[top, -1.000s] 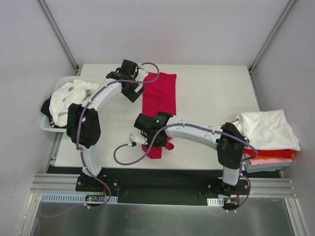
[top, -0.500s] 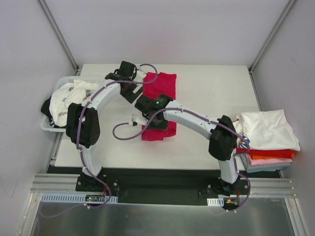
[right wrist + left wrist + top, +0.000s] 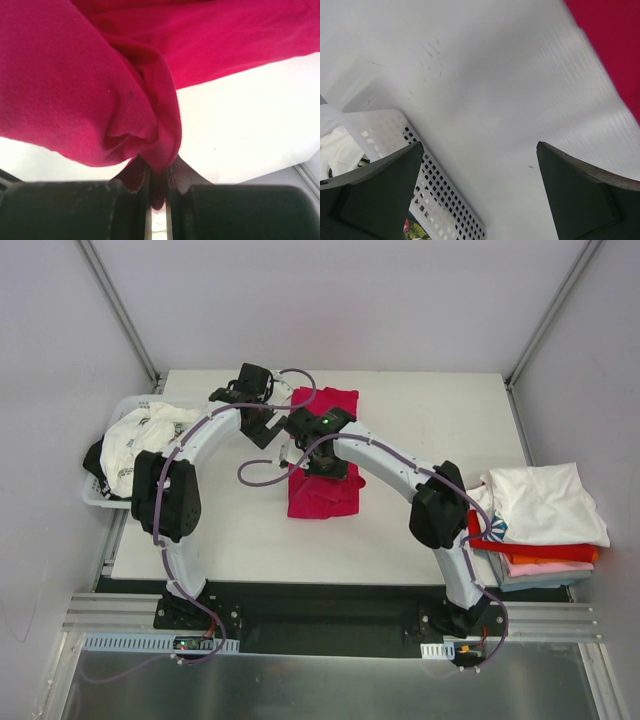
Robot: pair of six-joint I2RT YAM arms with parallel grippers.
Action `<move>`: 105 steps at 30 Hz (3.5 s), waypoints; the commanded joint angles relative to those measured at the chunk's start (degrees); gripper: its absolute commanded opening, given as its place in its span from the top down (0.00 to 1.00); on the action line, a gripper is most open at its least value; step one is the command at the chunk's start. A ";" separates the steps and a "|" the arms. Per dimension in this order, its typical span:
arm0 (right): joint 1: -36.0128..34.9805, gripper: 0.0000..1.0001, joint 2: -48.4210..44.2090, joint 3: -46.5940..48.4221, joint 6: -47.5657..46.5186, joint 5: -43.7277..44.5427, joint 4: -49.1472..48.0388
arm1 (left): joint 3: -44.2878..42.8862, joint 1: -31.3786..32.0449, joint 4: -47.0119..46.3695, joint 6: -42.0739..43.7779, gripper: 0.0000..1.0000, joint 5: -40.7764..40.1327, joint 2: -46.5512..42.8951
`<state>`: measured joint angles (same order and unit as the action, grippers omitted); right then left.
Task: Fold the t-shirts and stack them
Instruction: Fold the folded rectangular tshirt in 1/3 of the way
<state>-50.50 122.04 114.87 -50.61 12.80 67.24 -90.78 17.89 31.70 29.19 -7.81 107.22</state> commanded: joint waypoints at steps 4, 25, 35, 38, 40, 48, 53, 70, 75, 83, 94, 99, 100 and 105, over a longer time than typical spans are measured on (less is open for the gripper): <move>0.58 0.98 1.88 7.47 -2.47 4.95 2.98 | 0.61 -0.49 -0.77 0.60 0.02 -1.41 -3.51; 2.07 0.76 8.30 8.00 -7.05 8.38 -4.22 | 2.36 -0.66 -0.85 0.34 0.02 -0.10 -5.35; 2.42 0.50 8.48 6.94 -7.57 9.70 -10.37 | 2.45 -0.66 -0.85 -0.10 0.02 0.69 -5.35; 2.77 0.45 8.74 7.56 -7.57 10.58 -11.61 | 2.45 -0.66 -0.85 -0.19 0.02 0.61 -5.35; 2.60 0.45 7.96 6.95 -6.79 9.88 -11.26 | 2.54 -0.66 -0.85 -0.01 0.02 0.52 -5.44; 1.72 0.45 0.84 -0.87 -2.57 7.25 -11.08 | 2.28 -0.66 -0.85 -0.10 0.02 0.87 -5.62; -0.47 0.45 -2.76 -4.47 -0.55 6.63 -11.26 | 2.45 -0.66 -0.85 -0.10 0.02 0.69 -5.71; -3.11 0.38 1.88 -1.15 -0.54 6.10 -12.31 | 1.14 -1.89 -1.82 0.52 0.02 -0.36 -3.16; -3.02 0.38 4.17 1.05 -0.81 4.78 -12.57 | 0.08 -3.21 -2.17 1.04 0.02 -0.71 -2.02; -2.76 0.38 6.72 3.43 -1.42 4.25 -13.10 | -0.01 -4.09 -2.44 1.31 0.02 -0.36 -1.31; -0.83 0.52 9.53 4.84 -1.51 2.50 -13.98 | 1.57 -4.27 -2.79 0.87 0.02 0.43 -1.84; -0.39 0.57 10.59 5.28 -1.33 2.15 -14.33 | 2.01 -4.27 -2.79 0.96 0.02 0.43 -2.45; -0.30 0.60 10.85 5.36 -1.33 2.06 -14.33 | 2.10 -4.35 -2.79 1.04 0.03 0.43 -2.71; -0.04 0.82 11.29 5.72 -1.33 2.14 -14.77 | 2.54 -4.27 -2.79 1.13 0.03 0.34 -2.98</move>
<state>-50.81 133.51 117.75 -52.12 15.62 52.73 -89.10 13.82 29.21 29.67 -7.94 105.93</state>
